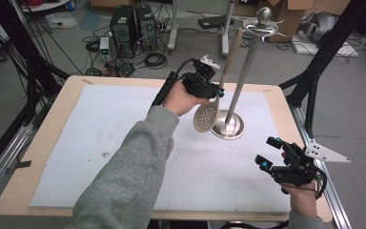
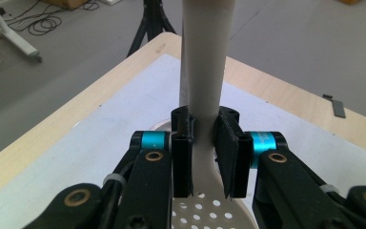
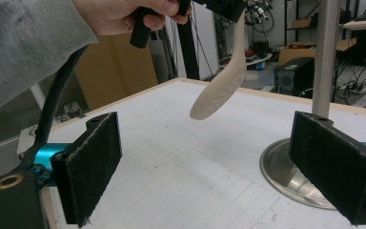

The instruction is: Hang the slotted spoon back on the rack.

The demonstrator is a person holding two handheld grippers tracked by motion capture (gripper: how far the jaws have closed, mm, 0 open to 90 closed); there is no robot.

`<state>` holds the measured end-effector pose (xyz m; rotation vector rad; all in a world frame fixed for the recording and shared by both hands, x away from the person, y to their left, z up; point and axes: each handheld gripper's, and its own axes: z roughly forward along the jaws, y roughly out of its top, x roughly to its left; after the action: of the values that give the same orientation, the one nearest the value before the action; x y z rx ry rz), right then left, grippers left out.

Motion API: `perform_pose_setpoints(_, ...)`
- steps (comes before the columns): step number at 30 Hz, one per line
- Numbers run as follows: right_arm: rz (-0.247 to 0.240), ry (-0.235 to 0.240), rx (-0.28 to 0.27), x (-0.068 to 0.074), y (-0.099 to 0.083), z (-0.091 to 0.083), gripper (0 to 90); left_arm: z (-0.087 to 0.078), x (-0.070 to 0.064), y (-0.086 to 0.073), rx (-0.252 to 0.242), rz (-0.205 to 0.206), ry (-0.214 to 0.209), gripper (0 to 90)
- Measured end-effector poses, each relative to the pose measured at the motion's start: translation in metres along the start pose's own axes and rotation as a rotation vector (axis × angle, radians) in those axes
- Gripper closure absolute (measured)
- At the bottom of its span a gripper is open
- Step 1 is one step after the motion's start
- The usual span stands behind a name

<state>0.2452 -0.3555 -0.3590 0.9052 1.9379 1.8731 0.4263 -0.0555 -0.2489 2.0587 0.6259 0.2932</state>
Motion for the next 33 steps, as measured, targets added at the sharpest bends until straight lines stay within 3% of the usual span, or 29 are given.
perform_pose_setpoints(7, -0.005, -0.003, -0.003, -0.001, 0.0, 0.0, 9.9, 0.0, 0.001, 0.0, -0.006, 0.025, -0.005, 75.3)
perform_pose_setpoints(12, 0.001, 0.002, -0.004, 0.0, 0.0, -0.001, 9.9, -0.004, 0.002, -0.005, -0.022, 0.071, -0.017, 60.4)
perform_pose_setpoints(18, 0.001, 0.001, 0.001, 0.001, 0.0, 0.0, 9.9, -0.015, 0.007, -0.019, -0.052, 0.123, -0.073, 42.4)
perform_pose_setpoints(22, -0.008, 0.001, 0.006, 0.001, 0.0, 0.002, 9.9, -0.025, 0.01, -0.03, -0.071, 0.133, -0.093, 28.7)
perform_pose_setpoints(24, -0.003, 0.002, 0.01, 0.002, -0.001, 0.002, 9.9, -0.031, 0.011, -0.036, -0.073, 0.121, -0.104, 24.0)
perform_pose_setpoints(28, -0.003, 0.004, 0.011, 0.002, -0.001, 0.004, 9.9, -0.043, 0.016, -0.048, -0.045, 0.081, -0.084, 21.9)
perform_pose_setpoints(33, -0.009, 0.006, 0.016, 0.002, -0.001, 0.006, 9.9, -0.06, 0.022, -0.064, -0.052, 0.021, -0.129, 18.2)
